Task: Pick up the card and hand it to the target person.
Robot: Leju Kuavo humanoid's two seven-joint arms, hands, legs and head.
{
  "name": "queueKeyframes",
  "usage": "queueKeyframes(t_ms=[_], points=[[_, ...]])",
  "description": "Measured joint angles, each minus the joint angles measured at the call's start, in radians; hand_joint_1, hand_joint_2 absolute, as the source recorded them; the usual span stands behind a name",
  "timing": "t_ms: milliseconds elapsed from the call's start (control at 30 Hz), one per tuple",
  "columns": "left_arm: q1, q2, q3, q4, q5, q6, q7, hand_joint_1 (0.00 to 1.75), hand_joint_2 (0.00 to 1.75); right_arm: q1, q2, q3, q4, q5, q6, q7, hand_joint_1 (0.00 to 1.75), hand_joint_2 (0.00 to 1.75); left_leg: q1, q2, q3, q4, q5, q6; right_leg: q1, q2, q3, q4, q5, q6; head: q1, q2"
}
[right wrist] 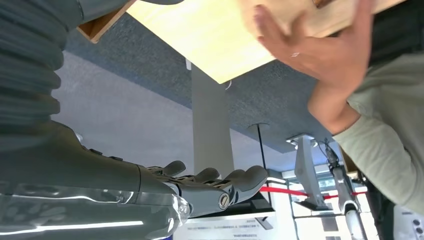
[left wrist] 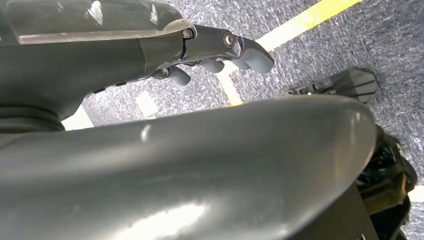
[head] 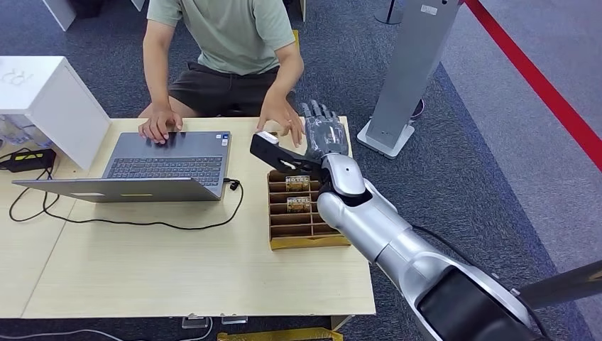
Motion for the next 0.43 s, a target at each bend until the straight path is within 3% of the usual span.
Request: queueKeyframes(t_ms=[200, 433], points=[[0.025, 0.007, 0.001, 0.002, 0.037, 0.009, -0.02, 0.0, 0.0, 0.164, -0.089, -0.069, -0.275, -0.099, -0.04, -0.02, 0.0, 1.75, 0.0, 0.0, 0.001, 0.0, -0.001, 0.0, 0.0, 0.0, 0.001, -0.001, 0.0, 0.0, -0.001, 0.0], [0.05, 0.018, 0.004, 0.003, 0.087, 0.024, -0.037, 0.0, 0.0, 0.472, -0.178, -0.172, -0.574, -0.355, -0.096, -0.253, 0.0, 1.75, 0.0, 0.0, 0.001, 0.0, -0.003, 0.0, 0.0, 0.0, 0.001, -0.002, -0.001, 0.0, -0.001, 0.0]])
